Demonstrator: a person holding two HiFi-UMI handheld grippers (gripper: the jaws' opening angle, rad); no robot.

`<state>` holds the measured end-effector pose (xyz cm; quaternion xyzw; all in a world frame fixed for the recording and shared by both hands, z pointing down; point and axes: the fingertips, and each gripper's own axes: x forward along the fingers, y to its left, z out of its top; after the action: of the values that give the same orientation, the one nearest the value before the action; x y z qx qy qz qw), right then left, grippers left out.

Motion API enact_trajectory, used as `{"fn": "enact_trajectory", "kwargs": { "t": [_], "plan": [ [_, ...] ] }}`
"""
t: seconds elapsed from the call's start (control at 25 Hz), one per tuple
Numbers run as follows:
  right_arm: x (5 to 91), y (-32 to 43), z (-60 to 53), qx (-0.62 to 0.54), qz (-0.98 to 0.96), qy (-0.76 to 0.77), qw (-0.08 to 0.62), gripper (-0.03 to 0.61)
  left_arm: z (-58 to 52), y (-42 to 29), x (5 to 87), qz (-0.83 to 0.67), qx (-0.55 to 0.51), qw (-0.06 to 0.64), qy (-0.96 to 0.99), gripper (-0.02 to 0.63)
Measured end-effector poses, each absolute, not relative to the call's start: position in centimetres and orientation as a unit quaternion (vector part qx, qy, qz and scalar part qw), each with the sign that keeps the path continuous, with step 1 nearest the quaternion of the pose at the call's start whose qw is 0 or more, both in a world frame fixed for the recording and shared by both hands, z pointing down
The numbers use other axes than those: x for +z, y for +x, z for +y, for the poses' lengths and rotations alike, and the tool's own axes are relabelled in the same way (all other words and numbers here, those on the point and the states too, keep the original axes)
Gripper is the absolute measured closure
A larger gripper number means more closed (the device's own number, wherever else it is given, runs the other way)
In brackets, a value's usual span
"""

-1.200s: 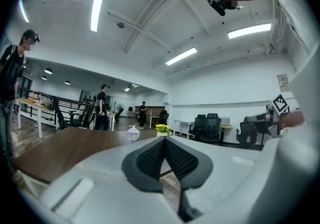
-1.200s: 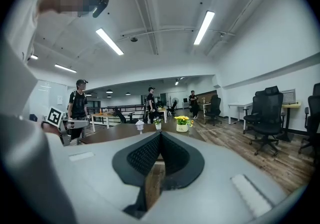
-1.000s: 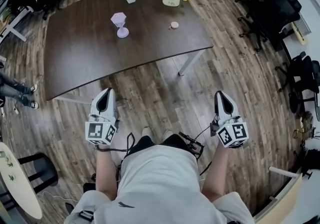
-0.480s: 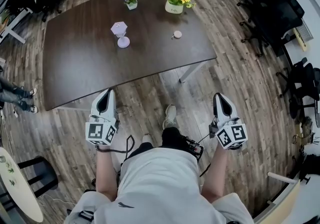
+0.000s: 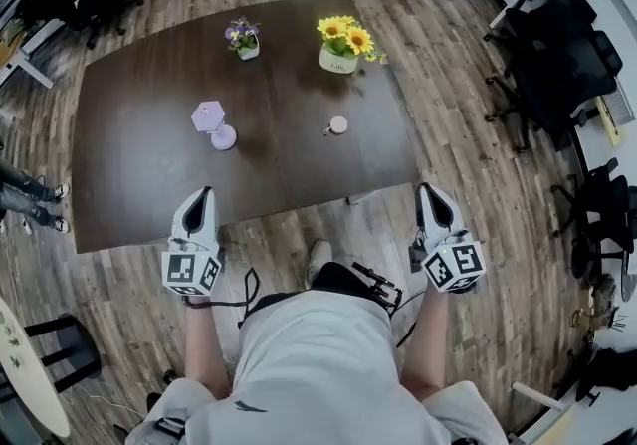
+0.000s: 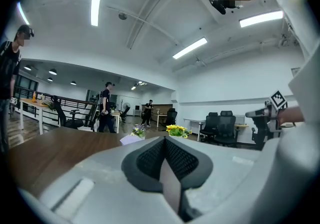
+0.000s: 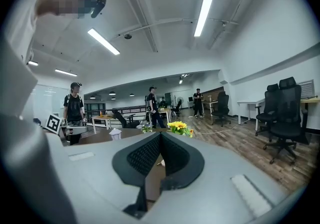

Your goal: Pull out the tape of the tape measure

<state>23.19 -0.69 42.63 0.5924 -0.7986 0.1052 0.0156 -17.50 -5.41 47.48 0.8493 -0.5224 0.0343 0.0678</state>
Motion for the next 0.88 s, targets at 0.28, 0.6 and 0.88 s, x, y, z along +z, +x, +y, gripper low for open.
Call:
{"fn": "enact_trajectory", "kwargs": {
  "t": [0.28, 0.6, 0.88],
  "plan": [
    [43.6, 25.4, -8.8, 0.111, -0.824, 0.554, 0.039, 0.577, -10.7, -13.3, 47.9, -0.534, 0.049, 0.071, 0.841, 0.607],
    [46.5, 25.4, -14.3, 0.145, -0.822, 0.549, 0.041, 0.577, -14.7, -13.6, 48.6, -0.542, 0.067, 0.085, 0.833, 0.607],
    [49.9, 23.8, -16.9, 0.156, -0.821, 0.545, 0.071, 0.577, -17.1, -13.6, 49.4, -0.526, 0.082, 0.083, 0.842, 0.607]
  ]
}}
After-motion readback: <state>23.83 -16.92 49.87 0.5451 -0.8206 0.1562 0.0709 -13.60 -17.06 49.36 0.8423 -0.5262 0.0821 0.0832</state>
